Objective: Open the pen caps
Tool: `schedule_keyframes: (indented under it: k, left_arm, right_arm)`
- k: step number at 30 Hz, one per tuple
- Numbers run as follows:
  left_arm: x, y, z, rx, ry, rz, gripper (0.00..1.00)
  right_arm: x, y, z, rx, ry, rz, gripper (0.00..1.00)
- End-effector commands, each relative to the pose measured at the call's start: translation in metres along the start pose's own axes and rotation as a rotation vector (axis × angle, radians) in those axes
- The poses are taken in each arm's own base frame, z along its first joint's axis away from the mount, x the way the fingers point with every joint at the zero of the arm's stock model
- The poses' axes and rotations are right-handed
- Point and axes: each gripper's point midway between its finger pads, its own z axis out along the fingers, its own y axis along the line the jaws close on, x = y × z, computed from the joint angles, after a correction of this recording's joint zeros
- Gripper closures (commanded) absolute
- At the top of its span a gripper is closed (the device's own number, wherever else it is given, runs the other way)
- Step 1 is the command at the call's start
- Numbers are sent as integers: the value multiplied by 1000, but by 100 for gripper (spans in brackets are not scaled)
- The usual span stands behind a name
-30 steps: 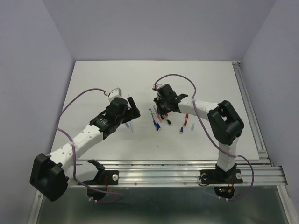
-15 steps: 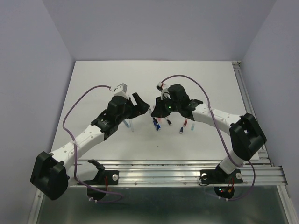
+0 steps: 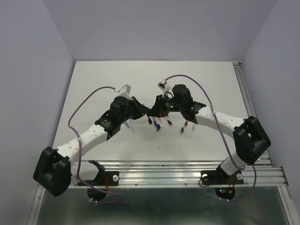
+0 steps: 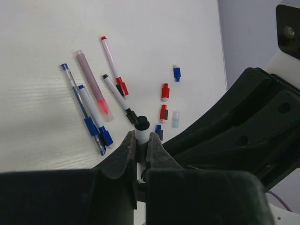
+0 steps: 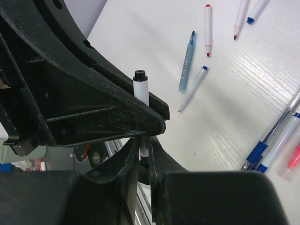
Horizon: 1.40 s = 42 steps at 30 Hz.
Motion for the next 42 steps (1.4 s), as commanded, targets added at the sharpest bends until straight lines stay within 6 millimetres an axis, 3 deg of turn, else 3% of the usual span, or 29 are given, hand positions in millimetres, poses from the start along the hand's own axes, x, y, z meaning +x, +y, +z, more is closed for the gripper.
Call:
schedule_keyframes:
  k: [1, 2, 6, 9, 16, 20, 21, 22, 26, 29, 30, 31, 32, 33, 34, 35, 36, 39, 42]
  left_arm:
    - [-4, -23, -6, 109, -15, -2, 100]
    - [-5, -24, -7, 115, -17, -1, 100]
    - [-10, -22, -11, 111, -63, -15, 100]
    - [-14, -21, -13, 104, -87, -31, 100]
    - [-27, -25, -16, 94, -135, -53, 100]
    - [-30, -27, -15, 95, -144, -56, 100]
    - [-30, -27, -15, 94, -145, -58, 100]
    - [-33, -28, -16, 97, -156, -63, 100]
    - [-52, -26, -19, 68, -243, -74, 100]
    - [-86, -28, -18, 40, -341, -67, 100]
    - [-97, -27, -18, 26, -364, -48, 100]
    - [-123, -23, -19, -8, -421, -52, 100]
    - [-137, -19, -20, -29, -453, -36, 100]
    - [-157, -19, -24, -37, -497, -36, 100]
    - [-176, -3, -24, -86, -538, -43, 100]
    - [-186, 4, -25, -117, -558, -37, 100]
    - [-202, 7, -26, -148, -589, -32, 100]
    - [-216, 17, -30, -212, -611, -20, 100]
    - [-215, 26, -34, -244, -617, -7, 100]
  right_arm:
    - [-22, 22, -6, -84, -87, -26, 83]
    - [-22, 22, -5, -86, -85, -23, 81]
    - [-11, 17, -3, -77, -30, -30, 55]
    - [0, 14, -2, -77, 5, -25, 45]
    - [30, 9, 2, -72, 87, -29, 44]
    - [38, 9, 5, -58, 105, -28, 55]
    - [39, 7, 5, -50, 109, -24, 61]
    - [40, 6, 5, -39, 106, -20, 79]
    - [53, 4, 0, -21, 125, -1, 99]
    - [75, 6, -5, 3, 158, 21, 99]
    - [97, 0, -9, 29, 195, 47, 99]
    - [112, 5, -10, 33, 223, 56, 99]
    - [133, 3, -19, 48, 252, 73, 99]
    - [144, 5, -23, 56, 262, 83, 99]
    - [160, 10, -26, 61, 283, 104, 99]
    - [162, 17, -33, 49, 271, 104, 99]
    - [179, 14, -40, 56, 288, 125, 99]
    - [181, 9, -52, 113, 255, 161, 99]
    - [177, -7, -59, 227, 243, 143, 99]
